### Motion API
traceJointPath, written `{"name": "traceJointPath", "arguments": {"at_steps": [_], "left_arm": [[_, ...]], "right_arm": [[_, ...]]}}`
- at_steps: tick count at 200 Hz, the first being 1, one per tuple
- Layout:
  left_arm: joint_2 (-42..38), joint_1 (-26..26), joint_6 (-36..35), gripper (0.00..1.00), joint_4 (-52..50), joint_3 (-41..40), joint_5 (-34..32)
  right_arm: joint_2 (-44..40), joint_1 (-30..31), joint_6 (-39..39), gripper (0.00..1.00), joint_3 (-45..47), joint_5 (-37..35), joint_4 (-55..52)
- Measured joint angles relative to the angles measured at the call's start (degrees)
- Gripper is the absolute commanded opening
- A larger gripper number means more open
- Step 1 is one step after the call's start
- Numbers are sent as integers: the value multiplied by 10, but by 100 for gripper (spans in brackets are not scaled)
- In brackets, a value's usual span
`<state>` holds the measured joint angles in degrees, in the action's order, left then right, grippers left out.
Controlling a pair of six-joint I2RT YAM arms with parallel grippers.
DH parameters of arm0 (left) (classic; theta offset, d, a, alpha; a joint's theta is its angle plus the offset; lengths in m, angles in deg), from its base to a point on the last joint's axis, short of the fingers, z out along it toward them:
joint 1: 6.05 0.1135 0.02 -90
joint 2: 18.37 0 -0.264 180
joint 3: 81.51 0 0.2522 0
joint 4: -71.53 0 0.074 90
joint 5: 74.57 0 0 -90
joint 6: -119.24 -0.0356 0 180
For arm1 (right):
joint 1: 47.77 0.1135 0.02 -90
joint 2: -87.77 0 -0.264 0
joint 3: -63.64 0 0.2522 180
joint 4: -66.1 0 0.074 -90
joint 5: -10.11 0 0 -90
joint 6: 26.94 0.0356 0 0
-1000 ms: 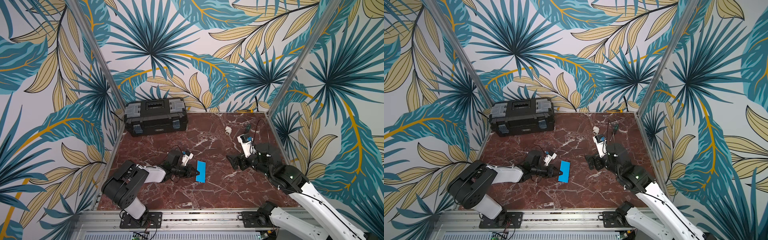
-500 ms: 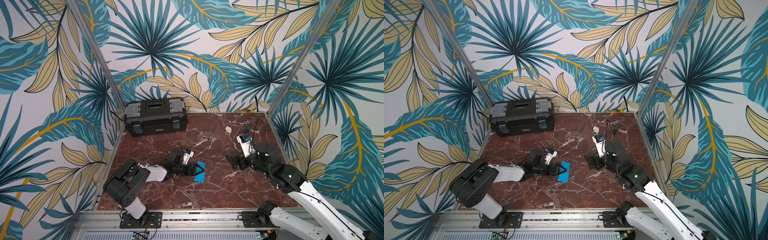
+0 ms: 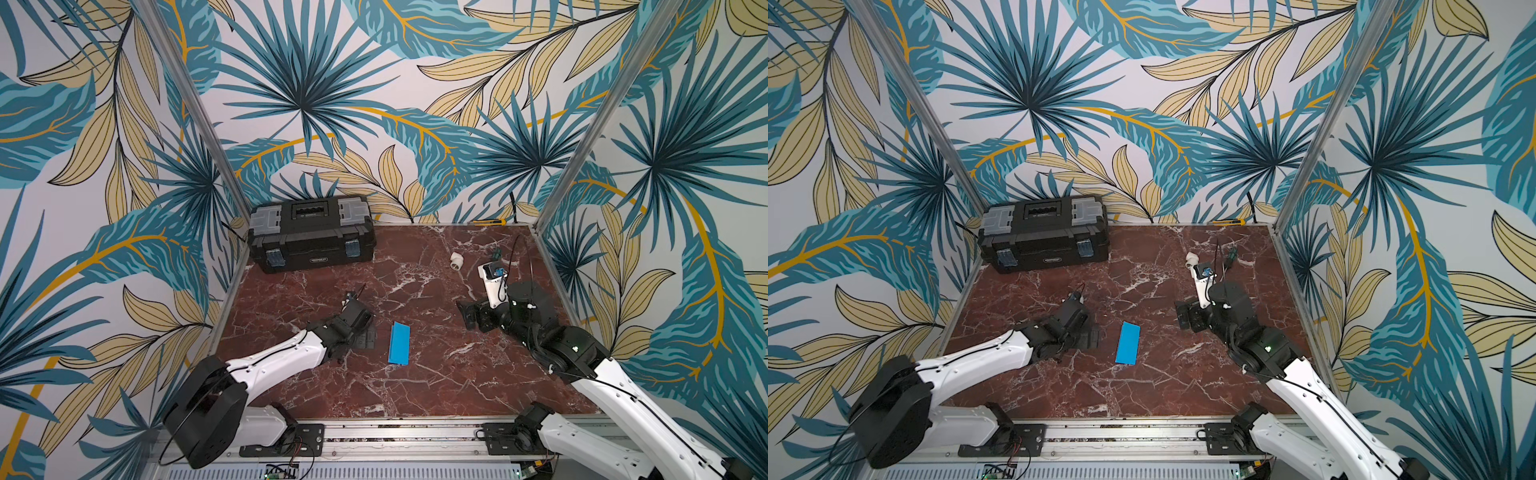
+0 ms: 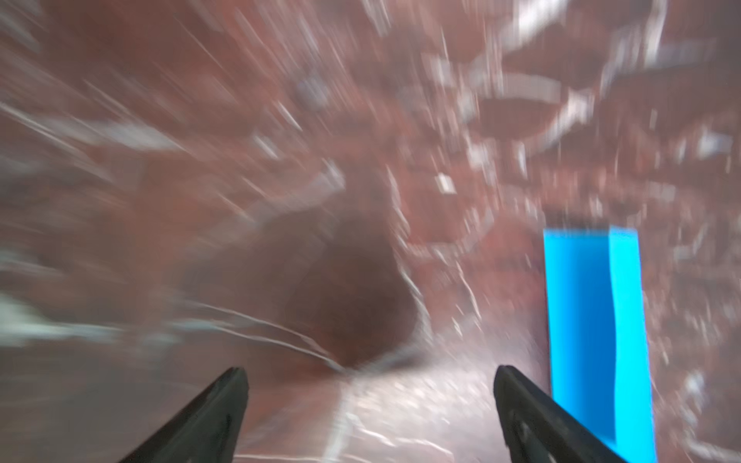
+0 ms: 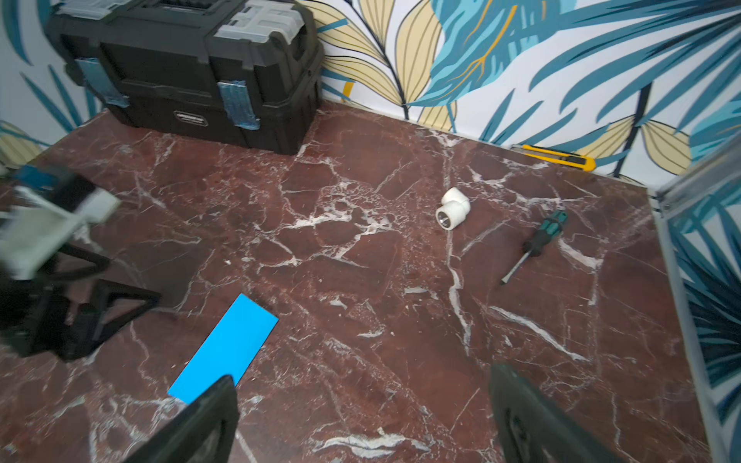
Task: Fold the square paper along the opposite sides
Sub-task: Reset both arms
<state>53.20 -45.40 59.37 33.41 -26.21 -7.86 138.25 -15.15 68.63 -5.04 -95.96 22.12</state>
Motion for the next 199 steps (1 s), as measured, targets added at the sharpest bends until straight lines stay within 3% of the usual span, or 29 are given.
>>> {"name": "traceJointPath", "arguments": {"at_steps": [25,43,57,74,90,129,146,173,199], "left_arm": [[-125,21,-147,100,136,-8,-137],[-191,72,-251,100,311,-67,-152],[-205,134,-302,100,417,-124,-127],[-157,204,-337,100,497,-174,-76],[-73,233,-355,100,559,-203,-54],[112,254,-383,100,711,-235,-16],[143,274,-382,100,745,-235,10],[163,306,-381,100,799,-234,67],[165,327,-372,100,759,-221,117]], "right_arm": [[41,-28,-25,100,16,-68,77],[67,-72,-56,100,85,-103,192],[90,-125,-73,100,176,-100,306],[128,-199,-75,100,301,-70,459],[179,-243,-75,100,385,-43,574],[325,-275,-75,100,398,21,801],[367,-287,-68,100,357,47,792],[365,-324,-55,100,316,96,799],[363,-329,-49,100,313,117,797]]}}
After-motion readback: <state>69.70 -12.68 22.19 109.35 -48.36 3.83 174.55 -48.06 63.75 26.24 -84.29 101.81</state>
